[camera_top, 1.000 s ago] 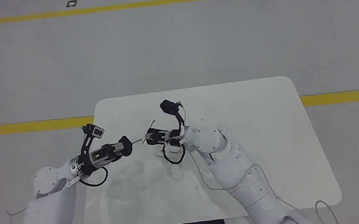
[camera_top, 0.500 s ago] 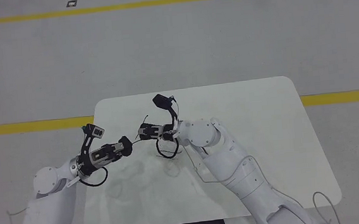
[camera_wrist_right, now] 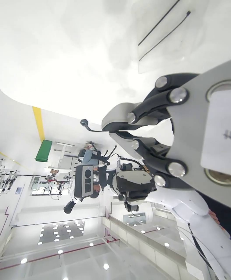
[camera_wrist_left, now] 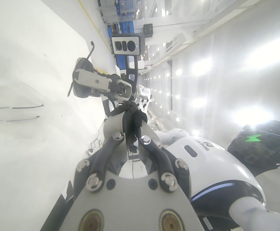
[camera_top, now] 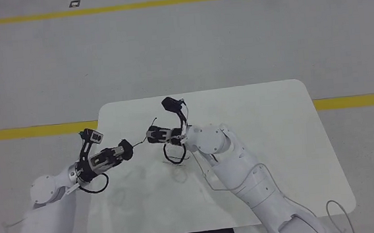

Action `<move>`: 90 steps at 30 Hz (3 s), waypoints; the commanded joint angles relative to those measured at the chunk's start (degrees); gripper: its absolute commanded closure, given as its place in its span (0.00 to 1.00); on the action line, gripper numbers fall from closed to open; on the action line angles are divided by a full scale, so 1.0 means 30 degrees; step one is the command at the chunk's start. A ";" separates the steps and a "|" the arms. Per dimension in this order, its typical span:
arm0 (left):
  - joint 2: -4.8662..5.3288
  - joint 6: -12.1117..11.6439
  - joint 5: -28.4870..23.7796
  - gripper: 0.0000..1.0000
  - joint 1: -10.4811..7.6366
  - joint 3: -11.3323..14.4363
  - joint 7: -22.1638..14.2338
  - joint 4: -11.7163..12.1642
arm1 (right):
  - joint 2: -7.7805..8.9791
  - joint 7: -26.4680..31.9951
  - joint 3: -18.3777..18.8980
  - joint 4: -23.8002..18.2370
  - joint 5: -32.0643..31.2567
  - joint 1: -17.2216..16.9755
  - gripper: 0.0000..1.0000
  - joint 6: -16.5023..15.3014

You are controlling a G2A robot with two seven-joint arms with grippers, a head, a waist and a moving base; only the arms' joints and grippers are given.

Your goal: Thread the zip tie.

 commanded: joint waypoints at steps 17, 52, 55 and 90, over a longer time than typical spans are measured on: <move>0.0213 -0.0074 0.0443 1.00 0.0352 -0.1128 0.0591 0.0455 | 0.0734 -0.1428 0.0444 -0.2674 -0.2588 -0.1282 1.00 0.0354; 0.0109 -0.0074 -0.3525 1.00 -0.0472 -0.0986 -0.0684 0.3406 | 0.1024 -0.2924 -0.0504 -0.2936 -0.1959 -0.1221 1.00 -0.2381; 0.0088 -0.0074 -0.3565 1.00 -0.0488 -0.0907 -0.0297 0.3340 | 0.1024 -0.2924 -0.0504 -0.2936 -0.1959 -0.1221 1.00 -0.2381; -0.1315 -0.0074 -0.1486 1.00 -0.0997 -0.2239 -0.0684 0.3792 | 0.0946 -0.5491 -0.3288 -0.3042 -0.4767 -0.0219 1.00 -0.3285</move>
